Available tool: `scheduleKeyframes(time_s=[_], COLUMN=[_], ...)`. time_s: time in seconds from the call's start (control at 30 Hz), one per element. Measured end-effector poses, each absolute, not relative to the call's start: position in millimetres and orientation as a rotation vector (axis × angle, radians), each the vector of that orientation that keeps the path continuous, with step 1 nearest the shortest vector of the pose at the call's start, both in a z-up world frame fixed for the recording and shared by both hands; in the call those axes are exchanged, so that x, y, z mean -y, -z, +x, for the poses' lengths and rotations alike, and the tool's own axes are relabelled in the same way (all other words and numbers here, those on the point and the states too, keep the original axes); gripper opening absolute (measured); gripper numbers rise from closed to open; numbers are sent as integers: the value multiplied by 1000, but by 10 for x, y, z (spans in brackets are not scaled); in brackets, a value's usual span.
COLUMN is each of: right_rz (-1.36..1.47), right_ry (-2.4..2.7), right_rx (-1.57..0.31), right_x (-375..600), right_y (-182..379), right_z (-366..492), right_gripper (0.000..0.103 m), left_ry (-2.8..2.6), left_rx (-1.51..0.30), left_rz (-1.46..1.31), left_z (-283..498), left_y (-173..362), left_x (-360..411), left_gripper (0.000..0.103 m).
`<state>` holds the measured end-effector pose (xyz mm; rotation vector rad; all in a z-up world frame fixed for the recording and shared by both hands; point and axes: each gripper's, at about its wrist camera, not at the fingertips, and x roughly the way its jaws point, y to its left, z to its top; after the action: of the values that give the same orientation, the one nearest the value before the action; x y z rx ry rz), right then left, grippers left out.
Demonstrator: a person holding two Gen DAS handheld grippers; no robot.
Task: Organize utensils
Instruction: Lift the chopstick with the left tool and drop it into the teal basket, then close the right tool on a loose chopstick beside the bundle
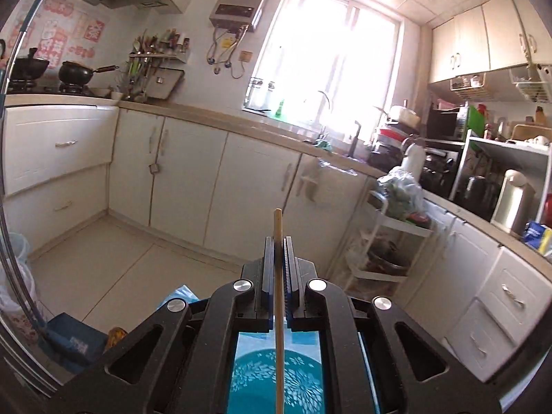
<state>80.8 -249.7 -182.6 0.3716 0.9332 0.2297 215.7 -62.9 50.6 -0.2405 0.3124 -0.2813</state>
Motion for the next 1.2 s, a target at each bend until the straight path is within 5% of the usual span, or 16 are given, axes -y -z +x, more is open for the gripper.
scheduleKeyframes(time_s=[0.53,0.6,0.67,0.73,0.9,1.2], right_rz=[355,319,264,203,-24,-34], right_ry=[-221,-188,-151,-121,-176,-192], right_rx=[-940,-953,-973,-988,-1019,-1112], right_x=[2416,2340,2247,2155,1926,2061], right_y=[1835,1807,1774,1752,1715,1695], right_z=[830,823,830,849,903,1067], right_gripper=[11,11,12,12,12,13], left_ry=[237,231,210,194,196,203], left_rx=[-505,-523,-540,-548,-582,-641], left_rz=[-58,-48,-46,-68,-107,-111], left_z=[2238,2172,2081,1990,1796,1518], left_y=[287,322,358,394,470,642], left_x=[694,627,509,377,106,-131], left_gripper=[6,11,34,46,47,56])
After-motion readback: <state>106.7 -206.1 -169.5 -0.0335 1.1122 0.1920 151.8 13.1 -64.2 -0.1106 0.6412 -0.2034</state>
